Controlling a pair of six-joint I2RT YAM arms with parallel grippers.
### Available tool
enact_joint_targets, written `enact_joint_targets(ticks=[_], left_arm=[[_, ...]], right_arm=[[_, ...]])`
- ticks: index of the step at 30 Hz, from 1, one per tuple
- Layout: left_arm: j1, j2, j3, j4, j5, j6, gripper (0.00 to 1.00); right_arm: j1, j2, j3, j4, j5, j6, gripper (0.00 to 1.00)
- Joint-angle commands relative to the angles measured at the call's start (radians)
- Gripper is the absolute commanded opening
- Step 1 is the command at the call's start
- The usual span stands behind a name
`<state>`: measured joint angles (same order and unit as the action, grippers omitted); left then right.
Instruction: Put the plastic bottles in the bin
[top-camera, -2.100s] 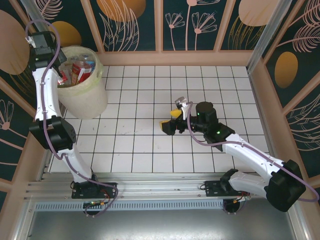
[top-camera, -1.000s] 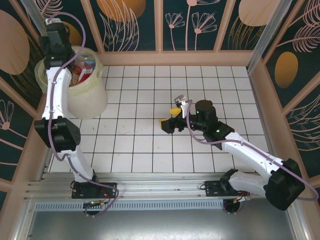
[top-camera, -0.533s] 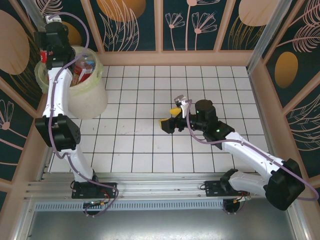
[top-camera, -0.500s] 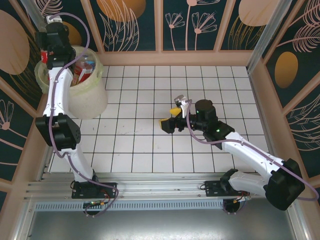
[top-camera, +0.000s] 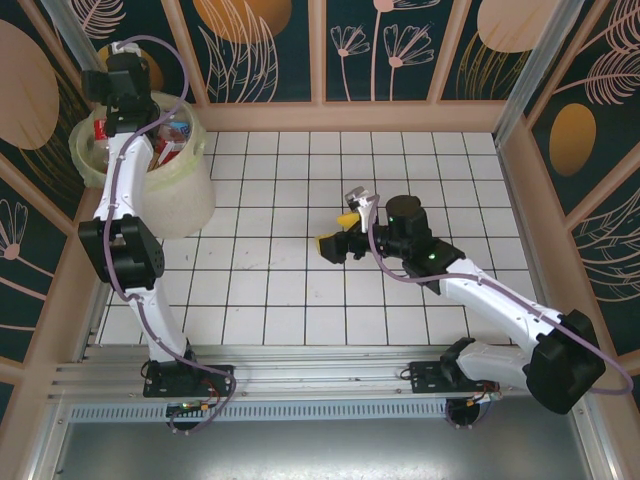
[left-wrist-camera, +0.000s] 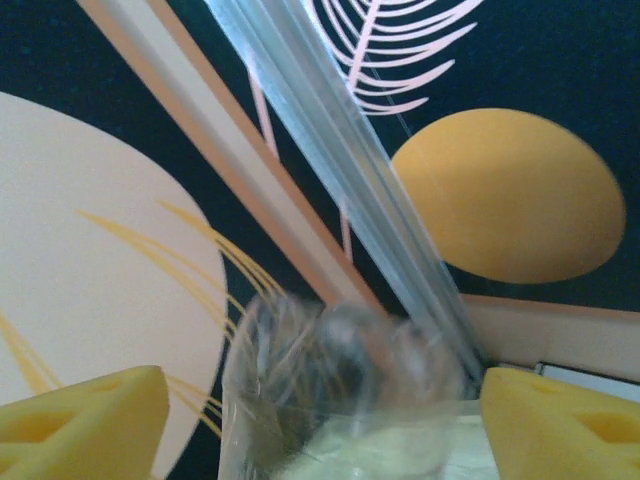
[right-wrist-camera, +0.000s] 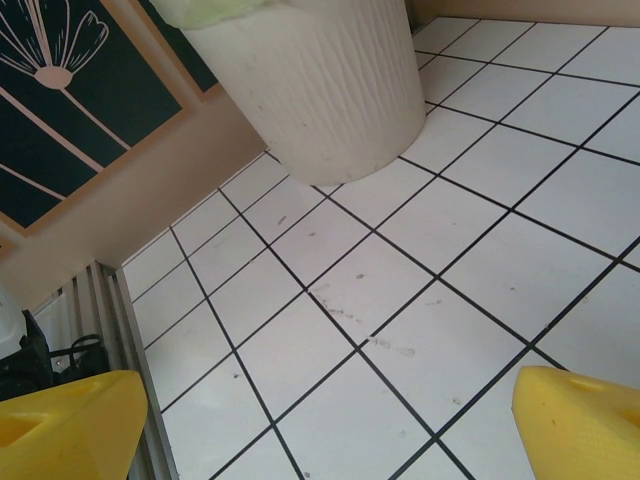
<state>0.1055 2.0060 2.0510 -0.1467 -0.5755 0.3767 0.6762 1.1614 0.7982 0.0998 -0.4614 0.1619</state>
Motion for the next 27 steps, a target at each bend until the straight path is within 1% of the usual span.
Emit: enact_joint_targets(ticks=[1, 4, 7, 10, 12, 15, 17, 22, 25, 27], left_arm=[[0.0, -0.03, -0.002, -0.028, 0.068, -0.036, 0.92], [0.0, -0.051, 0.004, -0.06, 0.085, -0.095, 0.99], [0.0, -0.063, 0.037, -0.12, 0.146, -0.165, 0.99], [0.0, -0.061, 0.098, -0.196, 0.184, -0.247, 0.99], [0.0, -0.065, 0.129, -0.224, 0.165, -0.282, 0.99], [0.002, -0.09, 0.133, -0.228, 0.085, -0.328, 0.99], [0.002, -0.114, 0.13, -0.238, 0.063, -0.351, 0.99], [0.002, -0.198, 0.078, -0.296, 0.125, -0.39, 0.99], [0.002, -0.281, -0.006, -0.325, 0.186, -0.444, 0.99], [0.002, -0.353, -0.082, -0.333, 0.25, -0.491, 0.99]], right_arm=[[0.01, 0.009, 0.042, 0.015, -0.004, -0.012, 0.95], [0.011, 0.006, 0.041, 0.011, -0.002, -0.014, 0.95], [0.01, -0.005, 0.031, 0.011, 0.003, -0.013, 0.95], [0.01, -0.015, 0.02, 0.014, 0.007, -0.014, 0.95], [0.01, -0.02, 0.014, 0.015, 0.01, -0.015, 0.95], [0.01, -0.022, 0.01, 0.016, 0.016, -0.021, 0.95], [0.009, -0.024, 0.007, 0.017, 0.017, -0.024, 0.95], [0.009, -0.025, 0.006, 0.022, 0.017, -0.026, 0.95], [0.01, -0.03, 0.007, 0.026, 0.008, -0.024, 0.95], [0.011, -0.032, 0.006, 0.03, 0.002, -0.022, 0.95]])
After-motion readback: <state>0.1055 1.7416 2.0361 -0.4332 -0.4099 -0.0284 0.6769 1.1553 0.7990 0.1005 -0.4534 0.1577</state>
